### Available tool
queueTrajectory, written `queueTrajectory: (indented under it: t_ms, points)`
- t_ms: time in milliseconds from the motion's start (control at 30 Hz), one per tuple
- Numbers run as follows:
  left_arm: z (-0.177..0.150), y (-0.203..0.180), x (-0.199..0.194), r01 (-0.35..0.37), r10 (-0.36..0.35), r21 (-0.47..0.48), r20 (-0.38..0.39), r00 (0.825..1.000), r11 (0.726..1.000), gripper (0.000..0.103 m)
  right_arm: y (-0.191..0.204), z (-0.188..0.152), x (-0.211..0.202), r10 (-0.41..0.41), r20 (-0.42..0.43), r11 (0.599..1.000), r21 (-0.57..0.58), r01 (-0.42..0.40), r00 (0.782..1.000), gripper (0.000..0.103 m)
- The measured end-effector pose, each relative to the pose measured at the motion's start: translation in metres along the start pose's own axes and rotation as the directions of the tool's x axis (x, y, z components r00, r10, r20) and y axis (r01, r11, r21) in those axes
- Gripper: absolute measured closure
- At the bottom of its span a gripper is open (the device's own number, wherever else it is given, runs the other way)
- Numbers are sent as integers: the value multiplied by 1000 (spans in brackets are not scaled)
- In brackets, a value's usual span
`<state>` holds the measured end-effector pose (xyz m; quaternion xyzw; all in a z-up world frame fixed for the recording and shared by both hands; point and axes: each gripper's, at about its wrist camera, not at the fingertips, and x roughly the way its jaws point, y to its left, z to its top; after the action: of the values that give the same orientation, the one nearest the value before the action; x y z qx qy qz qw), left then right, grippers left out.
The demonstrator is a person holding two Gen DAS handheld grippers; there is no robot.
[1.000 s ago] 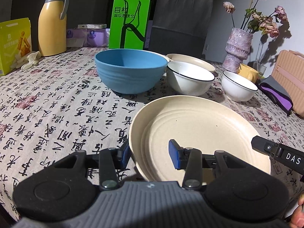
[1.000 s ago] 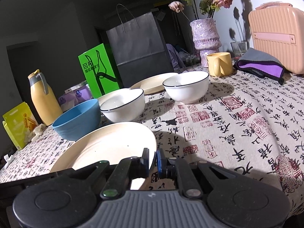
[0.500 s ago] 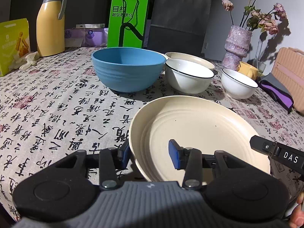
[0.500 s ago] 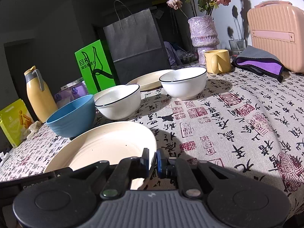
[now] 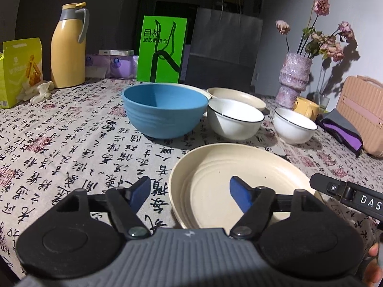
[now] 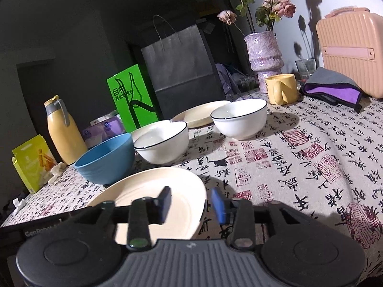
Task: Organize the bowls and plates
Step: 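Lower the cream plate onto the cloth and open both tools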
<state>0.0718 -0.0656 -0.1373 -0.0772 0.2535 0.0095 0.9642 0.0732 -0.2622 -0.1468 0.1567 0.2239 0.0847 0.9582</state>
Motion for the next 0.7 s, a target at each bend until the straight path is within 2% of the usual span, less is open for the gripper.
queueTrajectory:
  t_ms: [167,233,333,500,700]
  points:
    - [2,4,-10,7,-7,-13,30,1000,1000,18,2,2,-7,16,17,1000,3,-16,1000,40]
    - [3,6,-14,16,-15,-16,44,999,1000,11,3,3,-10,23,28,1000,-1,-23,999,25]
    - [4,8,-22,27,-26,-12,73,997,1000,1,5,4,-15,36,40,999,-5,-36,999,11]
    - [5,15,-31,53,-50,-37,87,995,998,0,6,6,-18,50,36,999,7,-50,998,0]
    - [8,26,-38,57,-51,-63,86,995,996,0,9,9,-22,63,24,998,14,-63,998,0]
